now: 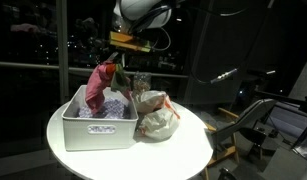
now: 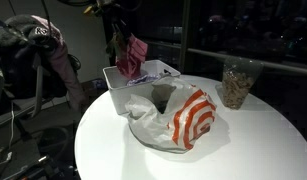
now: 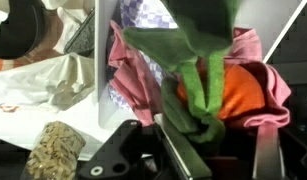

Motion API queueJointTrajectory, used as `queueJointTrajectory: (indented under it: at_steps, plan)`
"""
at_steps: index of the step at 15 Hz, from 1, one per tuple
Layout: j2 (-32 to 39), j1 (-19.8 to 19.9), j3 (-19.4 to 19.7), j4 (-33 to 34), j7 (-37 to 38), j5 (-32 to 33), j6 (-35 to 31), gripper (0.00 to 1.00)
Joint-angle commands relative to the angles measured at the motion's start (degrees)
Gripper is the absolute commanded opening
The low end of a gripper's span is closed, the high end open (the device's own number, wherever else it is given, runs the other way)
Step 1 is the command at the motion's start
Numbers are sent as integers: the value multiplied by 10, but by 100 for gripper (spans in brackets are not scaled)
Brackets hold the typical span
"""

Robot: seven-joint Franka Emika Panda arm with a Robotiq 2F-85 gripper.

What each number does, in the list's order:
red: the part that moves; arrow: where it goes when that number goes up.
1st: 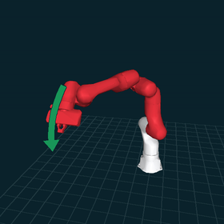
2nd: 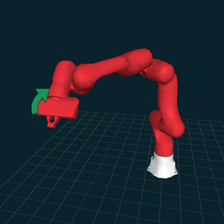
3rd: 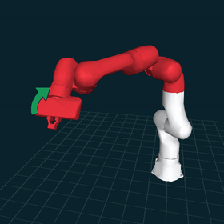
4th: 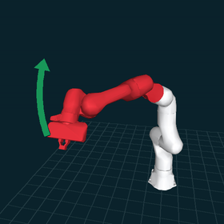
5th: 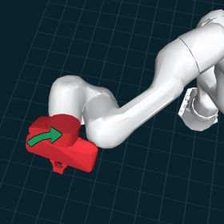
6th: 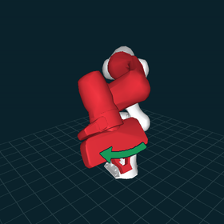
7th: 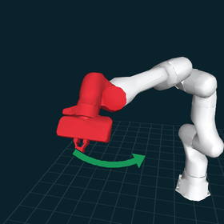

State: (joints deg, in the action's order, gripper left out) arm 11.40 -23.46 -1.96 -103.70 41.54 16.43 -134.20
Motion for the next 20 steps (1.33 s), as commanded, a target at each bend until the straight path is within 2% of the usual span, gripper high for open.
queueJointTrajectory:
  at_steps: [1,6,12,17,20]
  plan:
    - [-113,34,-17,-65,38,29,-10,7]
    - [-192,103,-36,-118,76,67,28,8]
    - [-260,173,-48,-192,91,73,95,7]
    - [-301,203,-54,-235,82,56,125,8]
    - [-272,207,-56,-232,70,44,136,8]
